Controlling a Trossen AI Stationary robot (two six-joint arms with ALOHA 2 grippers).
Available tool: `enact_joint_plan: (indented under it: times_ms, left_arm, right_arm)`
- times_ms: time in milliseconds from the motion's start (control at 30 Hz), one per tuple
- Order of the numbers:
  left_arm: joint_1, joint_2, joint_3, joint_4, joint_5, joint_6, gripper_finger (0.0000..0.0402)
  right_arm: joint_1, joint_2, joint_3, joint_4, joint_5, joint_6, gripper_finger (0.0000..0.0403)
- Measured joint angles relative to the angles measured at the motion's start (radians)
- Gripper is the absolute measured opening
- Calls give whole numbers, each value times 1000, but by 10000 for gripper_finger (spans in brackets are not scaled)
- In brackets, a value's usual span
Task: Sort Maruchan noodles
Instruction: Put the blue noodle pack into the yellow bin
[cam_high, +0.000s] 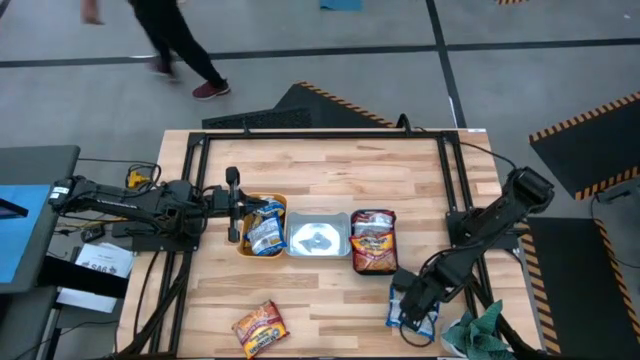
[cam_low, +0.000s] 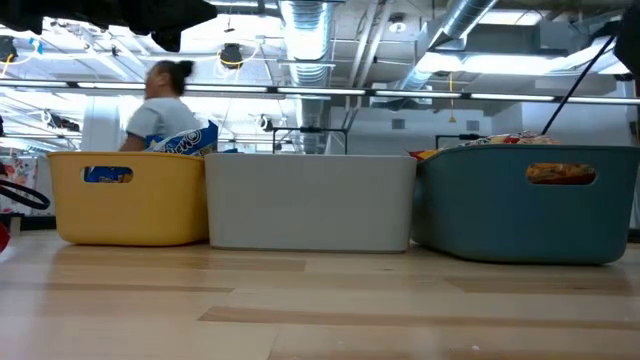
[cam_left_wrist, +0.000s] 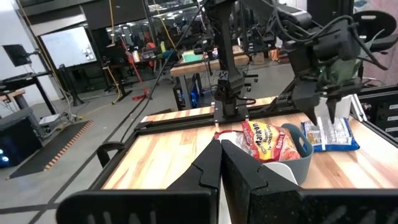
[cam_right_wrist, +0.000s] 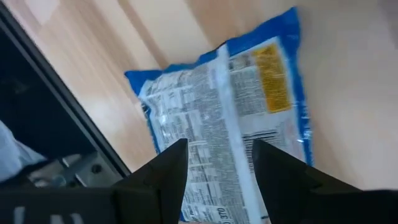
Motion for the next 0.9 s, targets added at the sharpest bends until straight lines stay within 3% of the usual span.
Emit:
enact_joint_plan:
  times_ms: [300, 533, 900]
  left_arm:
    - [0, 0, 0, 4, -1, -22, 0]
    - [0, 0, 0, -2, -2, -28, 0]
    - [0, 0, 0, 8, -24, -18, 0]
  right_arm:
    - [-6, -2, -6, 12, 26, 74, 201]
    - [-24, 32, -5, 52, -47, 22, 201]
    - [-53, 33, -5, 50, -47, -31, 201]
